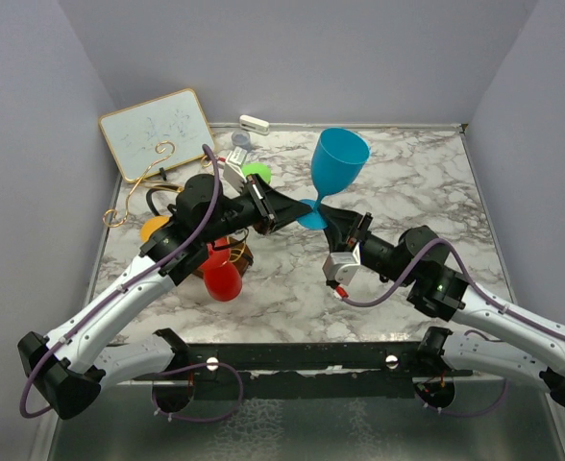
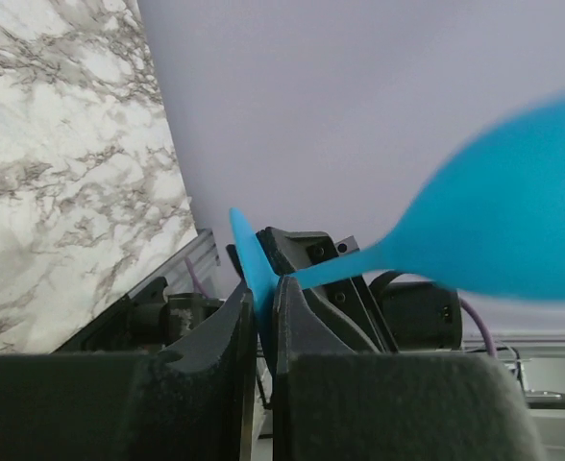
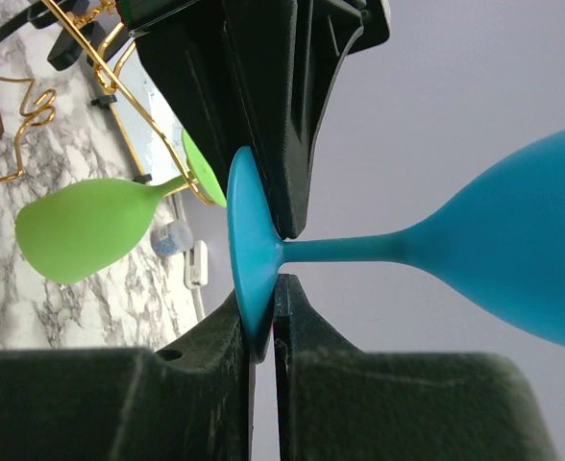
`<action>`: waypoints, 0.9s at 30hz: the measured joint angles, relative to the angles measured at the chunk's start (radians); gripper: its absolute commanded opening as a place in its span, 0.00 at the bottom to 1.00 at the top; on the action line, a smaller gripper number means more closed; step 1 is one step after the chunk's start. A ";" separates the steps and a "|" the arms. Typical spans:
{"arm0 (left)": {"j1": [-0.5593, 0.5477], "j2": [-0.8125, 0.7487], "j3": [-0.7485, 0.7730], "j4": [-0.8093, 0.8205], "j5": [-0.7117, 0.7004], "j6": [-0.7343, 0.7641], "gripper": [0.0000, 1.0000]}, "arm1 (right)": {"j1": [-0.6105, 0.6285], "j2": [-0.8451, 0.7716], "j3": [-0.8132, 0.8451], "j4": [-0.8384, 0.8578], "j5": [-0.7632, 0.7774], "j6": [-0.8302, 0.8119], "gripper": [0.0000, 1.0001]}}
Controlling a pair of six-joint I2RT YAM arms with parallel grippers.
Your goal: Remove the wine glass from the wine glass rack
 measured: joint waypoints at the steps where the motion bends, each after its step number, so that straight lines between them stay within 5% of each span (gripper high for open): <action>1: 0.000 0.000 0.000 0.006 0.000 -0.011 0.00 | 0.003 0.000 -0.003 0.006 0.008 -0.009 0.23; 6: -0.003 -0.017 0.000 0.002 -0.003 0.007 0.00 | 0.014 -0.005 -0.018 0.013 0.029 0.011 0.46; 15: -0.008 -0.237 -0.001 -0.150 -0.247 0.143 0.00 | 0.014 -0.117 -0.021 -0.087 0.069 0.193 0.47; 18: -0.008 -0.327 -0.001 -0.188 -0.341 0.182 0.00 | 0.014 -0.156 0.011 -0.178 0.079 0.317 0.41; 22: -0.008 -0.436 -0.001 -0.244 -0.454 0.262 0.00 | 0.014 -0.179 0.095 -0.295 0.131 0.548 0.19; 27: -0.008 -0.522 0.003 -0.332 -0.547 0.376 0.00 | 0.014 -0.024 0.420 -0.520 0.267 0.891 0.04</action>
